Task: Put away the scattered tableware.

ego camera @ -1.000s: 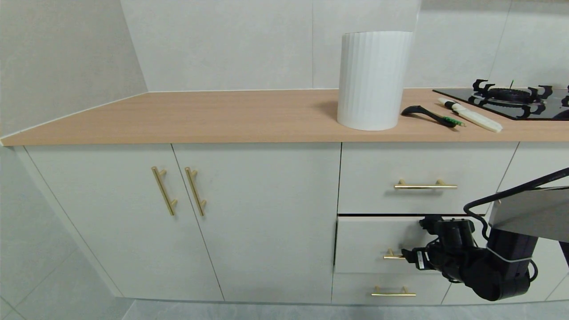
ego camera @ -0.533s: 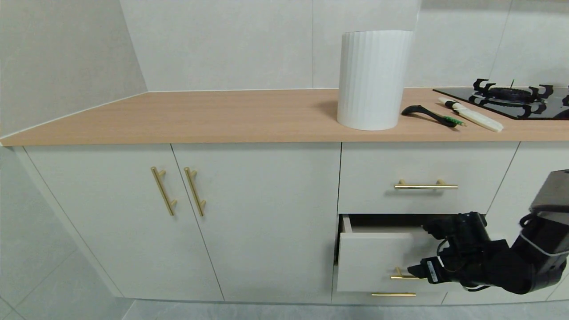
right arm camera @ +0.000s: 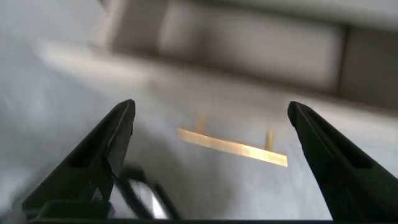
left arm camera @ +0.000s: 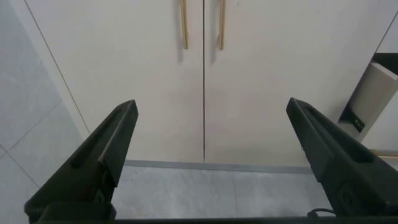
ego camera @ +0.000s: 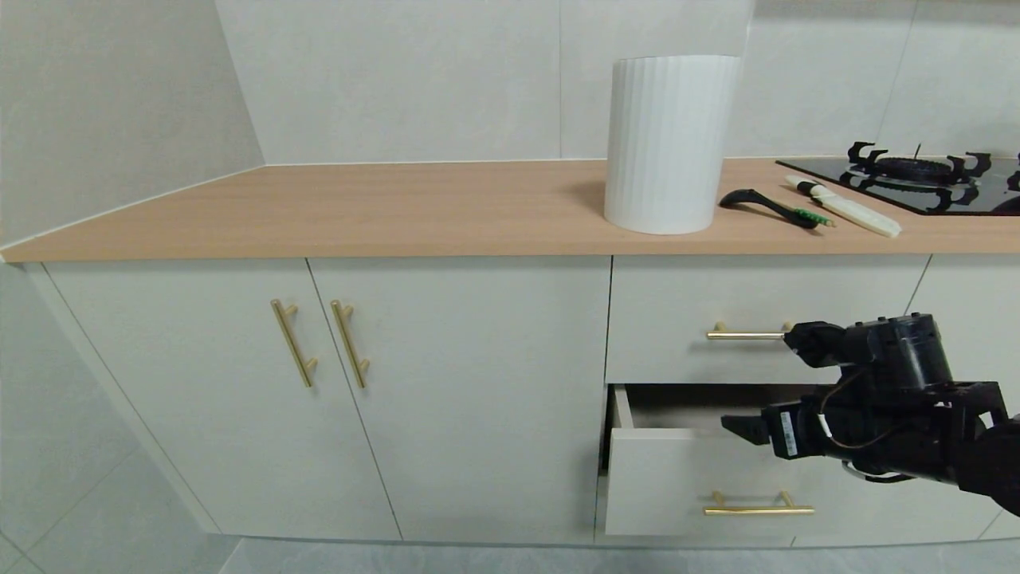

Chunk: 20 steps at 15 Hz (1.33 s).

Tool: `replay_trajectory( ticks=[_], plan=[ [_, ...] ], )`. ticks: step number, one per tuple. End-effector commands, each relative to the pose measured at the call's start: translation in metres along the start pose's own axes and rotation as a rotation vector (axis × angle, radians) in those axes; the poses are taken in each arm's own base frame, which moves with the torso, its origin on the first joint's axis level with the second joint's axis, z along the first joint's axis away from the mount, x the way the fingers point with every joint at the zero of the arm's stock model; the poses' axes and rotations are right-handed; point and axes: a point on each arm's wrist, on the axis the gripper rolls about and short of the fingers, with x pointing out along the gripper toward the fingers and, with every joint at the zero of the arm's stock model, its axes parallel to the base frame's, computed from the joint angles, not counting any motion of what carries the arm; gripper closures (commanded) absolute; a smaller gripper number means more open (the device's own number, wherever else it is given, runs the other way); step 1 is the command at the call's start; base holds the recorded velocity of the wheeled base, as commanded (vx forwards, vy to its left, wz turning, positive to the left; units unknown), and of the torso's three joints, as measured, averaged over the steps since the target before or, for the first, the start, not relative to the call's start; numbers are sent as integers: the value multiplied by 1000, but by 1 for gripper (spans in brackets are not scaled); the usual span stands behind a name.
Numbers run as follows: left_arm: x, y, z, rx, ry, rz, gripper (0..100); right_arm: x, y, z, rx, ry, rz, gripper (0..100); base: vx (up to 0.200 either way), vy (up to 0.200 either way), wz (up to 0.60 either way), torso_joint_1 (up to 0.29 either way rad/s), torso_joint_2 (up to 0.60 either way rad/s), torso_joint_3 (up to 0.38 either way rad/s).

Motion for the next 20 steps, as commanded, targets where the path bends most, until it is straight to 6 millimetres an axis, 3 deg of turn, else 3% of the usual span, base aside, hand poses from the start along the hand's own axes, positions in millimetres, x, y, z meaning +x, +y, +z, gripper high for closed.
replay_trajectory(
  ticks=[1,6,9,13,20],
  plan=[
    [0,0,0,1,0,1,0,2,0,2,3,-23,-1,0,0,0,0,0,0,0],
    [0,0,0,1,0,1,0,61,-7,-22,15,-29,-138,0,0,0,0,0,0,0],
    [0,0,0,1,0,1,0,78,-14,-29,40,-39,-181,0,0,0,0,0,0,0],
    [0,0,0,1,0,1,0,81,-16,-33,41,-13,-179,0,0,0,0,0,0,0],
    [0,0,0,1,0,0,0,68,-15,-29,38,9,-154,0,0,0,0,0,0,0]
  ],
)
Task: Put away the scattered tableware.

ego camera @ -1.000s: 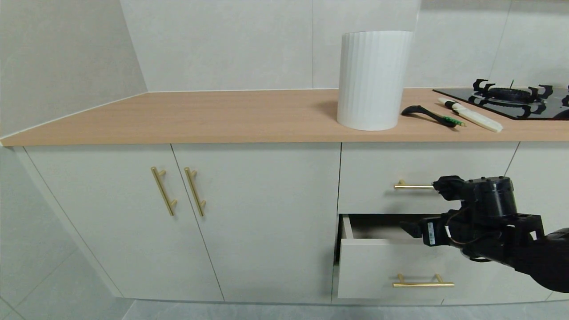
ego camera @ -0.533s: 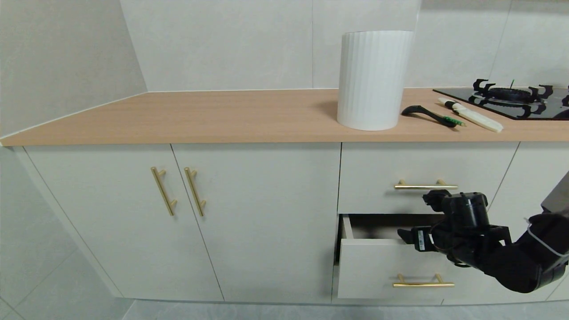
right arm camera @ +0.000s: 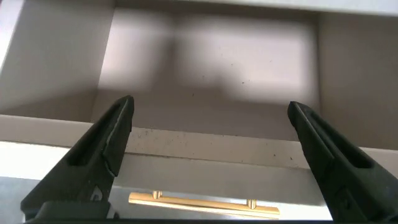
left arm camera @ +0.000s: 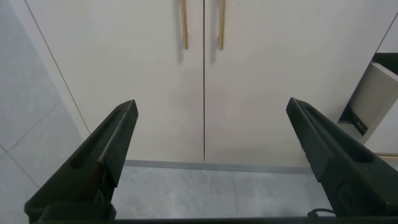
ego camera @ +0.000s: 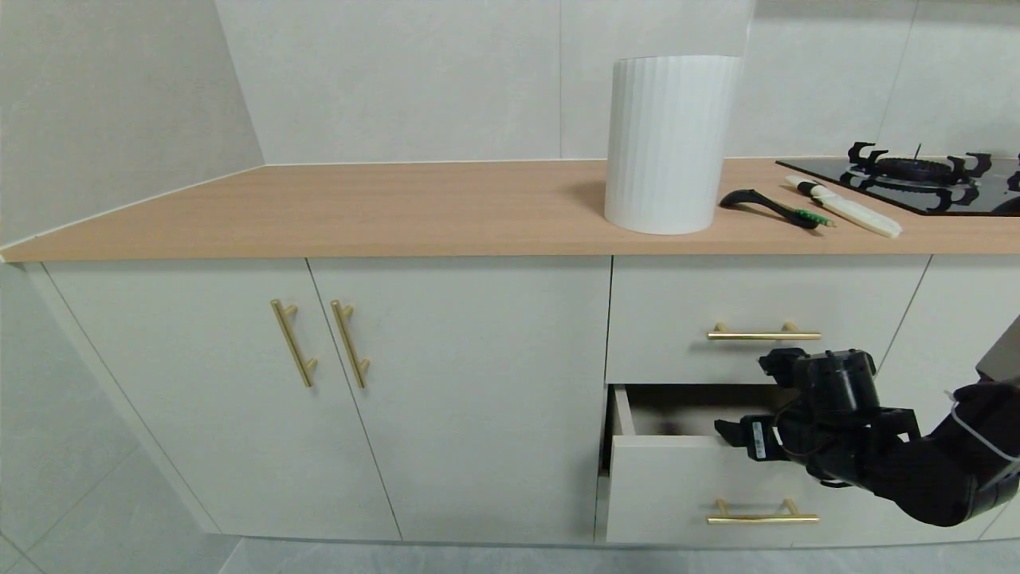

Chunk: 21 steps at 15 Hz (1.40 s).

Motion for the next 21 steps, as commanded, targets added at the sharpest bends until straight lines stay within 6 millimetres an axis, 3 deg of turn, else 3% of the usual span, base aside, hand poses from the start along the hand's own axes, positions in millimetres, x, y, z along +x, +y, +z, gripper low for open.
replay_trajectory(
  ticks=[1,11,21],
  plan=[
    [0,0,0,-1,0,1,0,-10,0,6,-1,-5,26,0,0,0,0,0,0,0],
    [0,0,0,0,0,1,0,-45,0,-1,-92,187,168,0,0,0,0,0,0,0],
    [0,0,0,0,0,1,0,-74,10,-28,-322,253,269,0,0,0,0,0,0,0]
  ],
)
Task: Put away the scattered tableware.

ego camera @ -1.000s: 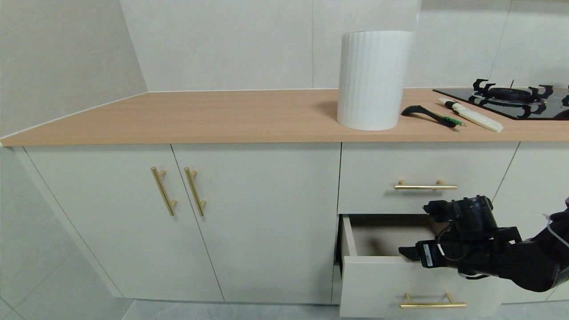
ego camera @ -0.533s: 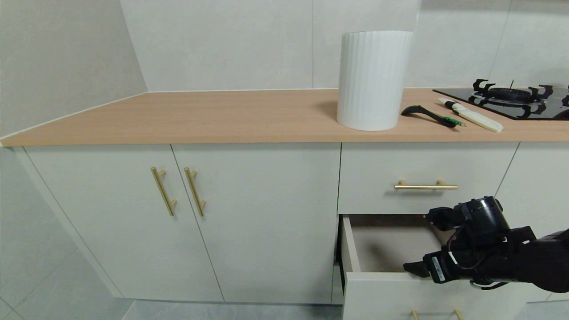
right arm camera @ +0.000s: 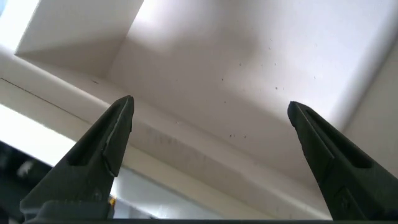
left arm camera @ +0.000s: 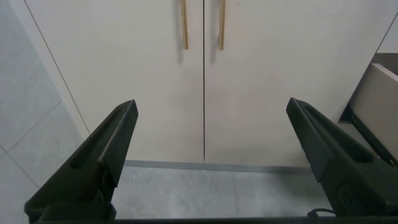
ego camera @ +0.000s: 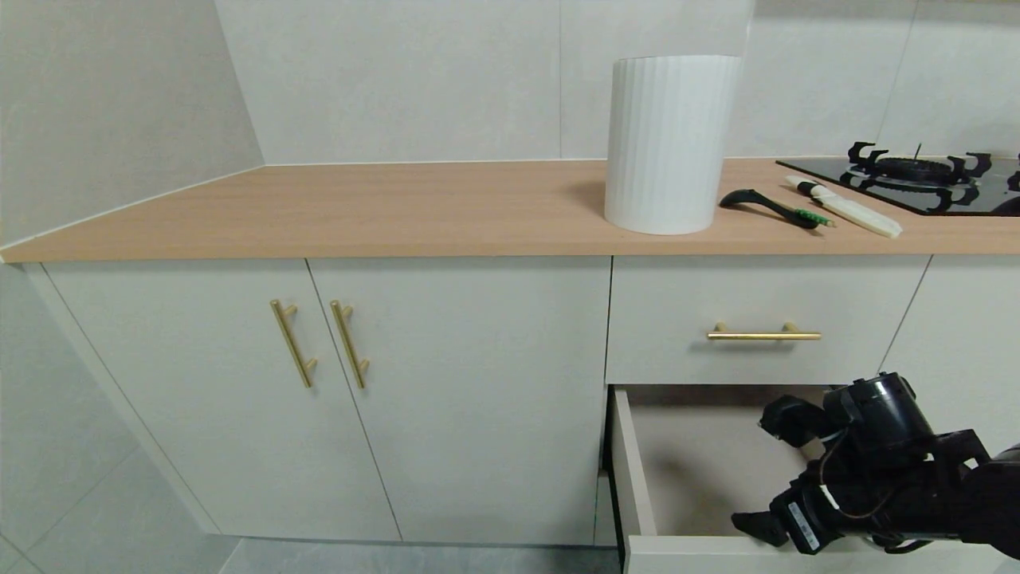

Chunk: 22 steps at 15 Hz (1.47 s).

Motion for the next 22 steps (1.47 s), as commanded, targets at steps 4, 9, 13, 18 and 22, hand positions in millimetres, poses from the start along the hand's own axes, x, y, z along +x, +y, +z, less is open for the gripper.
replay_trajectory(
  ticks=[4,9,13,18,22],
  plan=[
    [0,0,0,-1,0,1,0,-11,18,-18,-105,26,42,0,0,0,0,0,0,0],
    [0,0,0,1,0,0,0,-13,27,-35,-190,93,64,0,0,0,0,0,0,0],
    [0,0,0,1,0,1,0,-12,25,-21,-174,55,36,0,0,0,0,0,0,0],
    [0,0,0,-1,0,1,0,-28,4,31,175,-159,-42,0,0,0,0,0,0,0],
    [0,0,0,1,0,1,0,-44,-13,41,223,-241,-80,0,0,0,0,0,0,0]
  ],
)
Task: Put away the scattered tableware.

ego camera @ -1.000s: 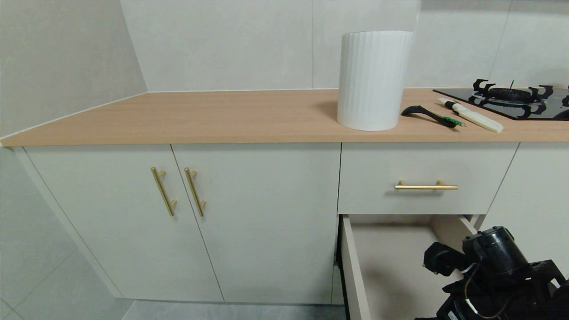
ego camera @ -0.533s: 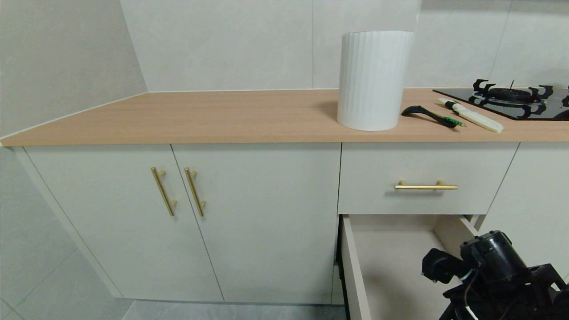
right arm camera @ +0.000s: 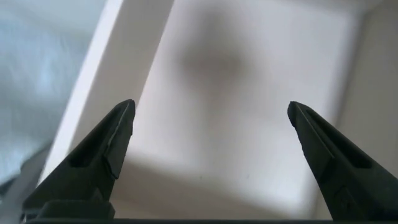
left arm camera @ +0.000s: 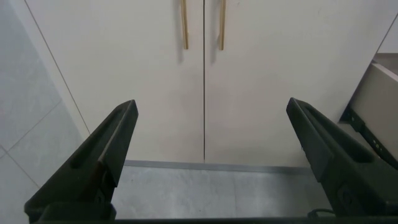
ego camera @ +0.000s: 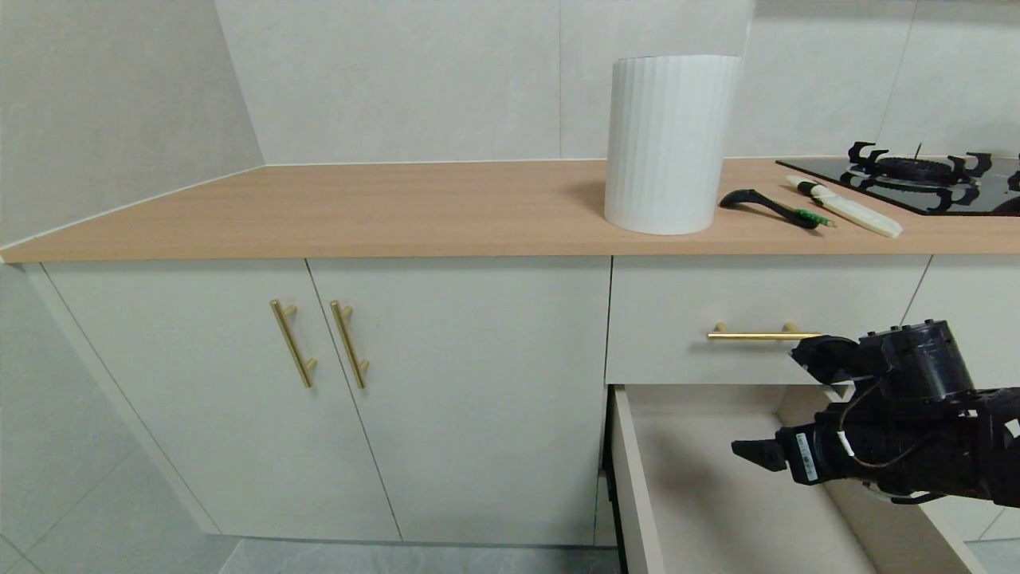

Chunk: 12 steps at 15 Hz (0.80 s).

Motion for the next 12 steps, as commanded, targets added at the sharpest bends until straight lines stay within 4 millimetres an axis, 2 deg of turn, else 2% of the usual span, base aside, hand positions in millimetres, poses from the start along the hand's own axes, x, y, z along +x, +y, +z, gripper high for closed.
replay_trajectory(
  ticks=[1,8,12],
  plan=[
    [0,0,0,1,1,0,0,-10,-4,7,11,-52,-10,0,0,0,0,0,0,0],
    [0,0,0,1,1,1,0,-11,-5,8,7,-55,-23,0,0,0,0,0,0,0],
    [0,0,0,1,1,1,0,-12,-5,8,7,-58,-23,0,0,0,0,74,-225,-234]
  ],
)
